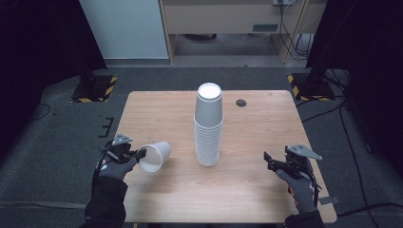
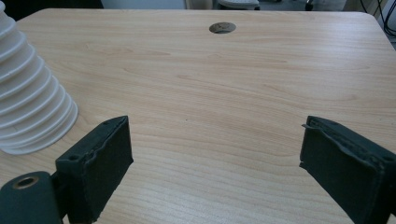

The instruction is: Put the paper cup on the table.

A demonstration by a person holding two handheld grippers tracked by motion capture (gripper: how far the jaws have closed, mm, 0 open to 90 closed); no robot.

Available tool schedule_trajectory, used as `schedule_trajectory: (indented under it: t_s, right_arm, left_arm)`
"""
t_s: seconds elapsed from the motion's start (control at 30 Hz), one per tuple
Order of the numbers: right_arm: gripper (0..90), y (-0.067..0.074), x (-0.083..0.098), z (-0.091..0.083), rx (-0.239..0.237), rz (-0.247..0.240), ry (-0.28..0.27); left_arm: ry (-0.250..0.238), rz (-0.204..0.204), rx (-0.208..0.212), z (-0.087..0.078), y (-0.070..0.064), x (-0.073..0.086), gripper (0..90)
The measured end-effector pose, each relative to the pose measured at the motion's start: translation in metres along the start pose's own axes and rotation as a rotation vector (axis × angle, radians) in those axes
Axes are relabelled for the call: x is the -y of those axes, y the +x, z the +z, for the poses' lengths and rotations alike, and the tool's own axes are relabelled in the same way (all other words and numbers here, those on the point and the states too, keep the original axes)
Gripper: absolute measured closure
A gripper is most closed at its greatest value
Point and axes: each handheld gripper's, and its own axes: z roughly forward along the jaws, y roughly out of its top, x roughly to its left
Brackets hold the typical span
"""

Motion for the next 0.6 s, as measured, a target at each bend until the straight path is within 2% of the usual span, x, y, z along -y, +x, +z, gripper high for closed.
schedule_trajectory:
  t_s: [0.1, 0.23, 0.6]
  right_arm:
    - [9.3, 0.000, 0.000, 0.001, 0.001, -0.008, 0.003]
    - [9.3, 0.000, 0.000, 0.001, 0.001, -0.008, 0.007]
    - [9.2, 0.000, 0.001, 0.001, -0.002, -0.010, 0.012]
  left_arm:
    - [0.040, -0.005, -0.006, 0.002, 0.002, -0.007, 85.5]
    - [0.118, -0.005, -0.007, 0.007, 0.004, -0.013, 85.5]
    - [0.298, -0.024, -0.076, 0.016, 0.011, -0.023, 85.5]
